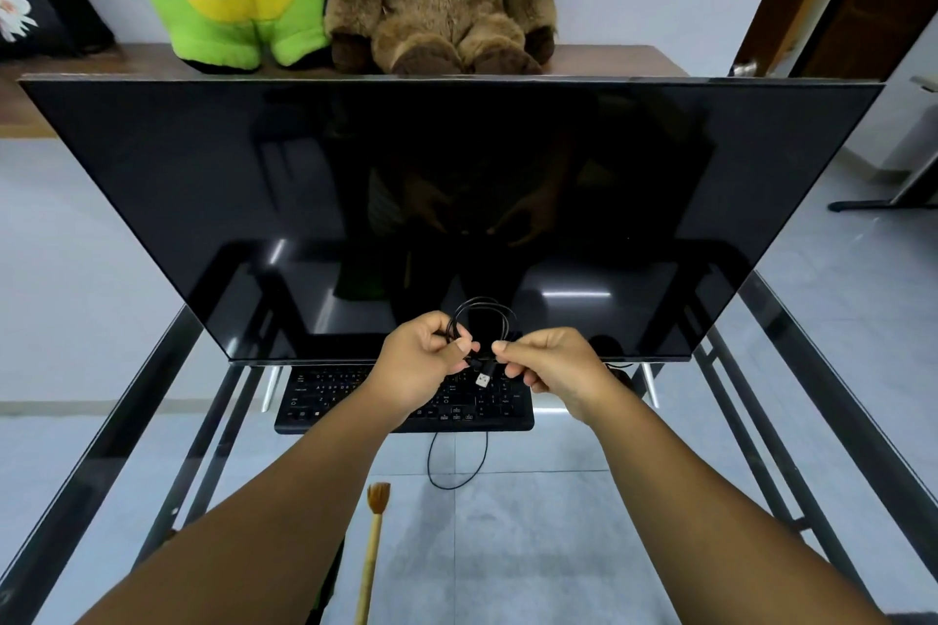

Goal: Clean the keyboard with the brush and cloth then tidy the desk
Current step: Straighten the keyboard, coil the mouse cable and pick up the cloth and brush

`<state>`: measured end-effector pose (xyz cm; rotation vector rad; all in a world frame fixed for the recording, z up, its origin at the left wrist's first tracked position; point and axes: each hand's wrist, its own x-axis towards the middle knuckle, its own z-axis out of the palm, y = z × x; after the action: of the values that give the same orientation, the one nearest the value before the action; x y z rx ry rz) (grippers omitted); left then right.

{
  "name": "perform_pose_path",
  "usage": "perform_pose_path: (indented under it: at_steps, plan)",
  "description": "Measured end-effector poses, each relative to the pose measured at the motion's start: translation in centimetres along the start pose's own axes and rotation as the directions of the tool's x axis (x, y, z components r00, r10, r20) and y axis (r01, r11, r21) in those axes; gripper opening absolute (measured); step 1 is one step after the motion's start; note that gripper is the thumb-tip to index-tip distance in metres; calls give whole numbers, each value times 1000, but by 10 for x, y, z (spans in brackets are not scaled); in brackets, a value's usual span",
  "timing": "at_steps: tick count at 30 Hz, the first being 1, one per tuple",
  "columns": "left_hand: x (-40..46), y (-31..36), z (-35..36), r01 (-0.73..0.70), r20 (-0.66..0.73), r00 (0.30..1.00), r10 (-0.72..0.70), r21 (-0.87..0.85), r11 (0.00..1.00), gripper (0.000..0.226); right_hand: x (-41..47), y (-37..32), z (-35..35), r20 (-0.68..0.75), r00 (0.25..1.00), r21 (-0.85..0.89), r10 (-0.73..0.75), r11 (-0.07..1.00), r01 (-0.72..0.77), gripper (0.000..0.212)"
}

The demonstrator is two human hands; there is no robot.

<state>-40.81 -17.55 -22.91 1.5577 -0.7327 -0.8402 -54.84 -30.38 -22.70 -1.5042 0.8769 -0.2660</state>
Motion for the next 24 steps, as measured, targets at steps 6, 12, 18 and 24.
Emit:
perform_pose_path:
  at_steps: [6,12,18,24]
  plan:
    - [0,-2,-1,-3,56,998,1,31,1000,2,3,-2,1,-13,998,-63,57,996,-57,15]
    - [-1,-3,1,4,-9,1000,-3,44,999,3,4,-3,-1,10,991,-106,132,986,-130,18]
    - [1,-8,6,72,-77,994,-75,-42,997,3,7,4,-4,37,994,-6,102,995,-102,5]
    - [2,-9,13,100,-89,990,-107,-74,992,5,9,6,-8,-3,997,228,80,971,-77,10]
